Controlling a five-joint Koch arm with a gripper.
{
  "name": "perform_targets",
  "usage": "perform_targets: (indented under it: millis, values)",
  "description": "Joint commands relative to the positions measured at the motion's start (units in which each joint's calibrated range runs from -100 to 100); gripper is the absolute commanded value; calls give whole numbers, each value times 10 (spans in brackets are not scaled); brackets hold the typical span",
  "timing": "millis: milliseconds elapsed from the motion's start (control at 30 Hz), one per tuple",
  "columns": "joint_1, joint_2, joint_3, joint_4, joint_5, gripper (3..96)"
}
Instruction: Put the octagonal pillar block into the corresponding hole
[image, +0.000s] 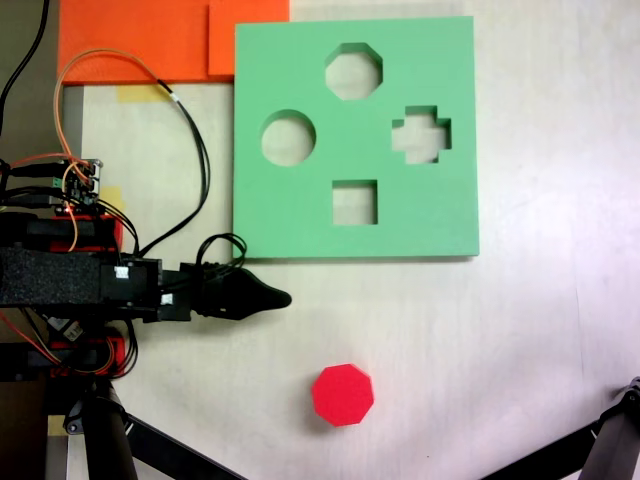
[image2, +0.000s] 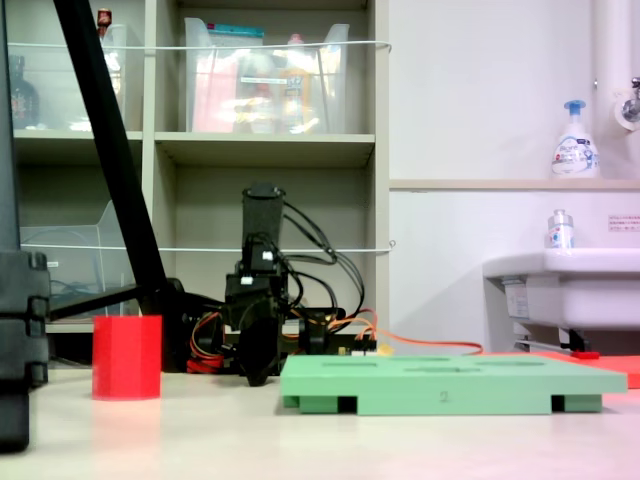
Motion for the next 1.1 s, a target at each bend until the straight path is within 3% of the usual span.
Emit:
perform_targets:
  millis: [33,433,767,1100]
  values:
    - [0,-5,-11,-56,-3,493]
    - [-3,-5,-11,-54,6,493]
    - [-85,-5,-11,-63,131,441]
    - [-73,-5,432,-653,275,441]
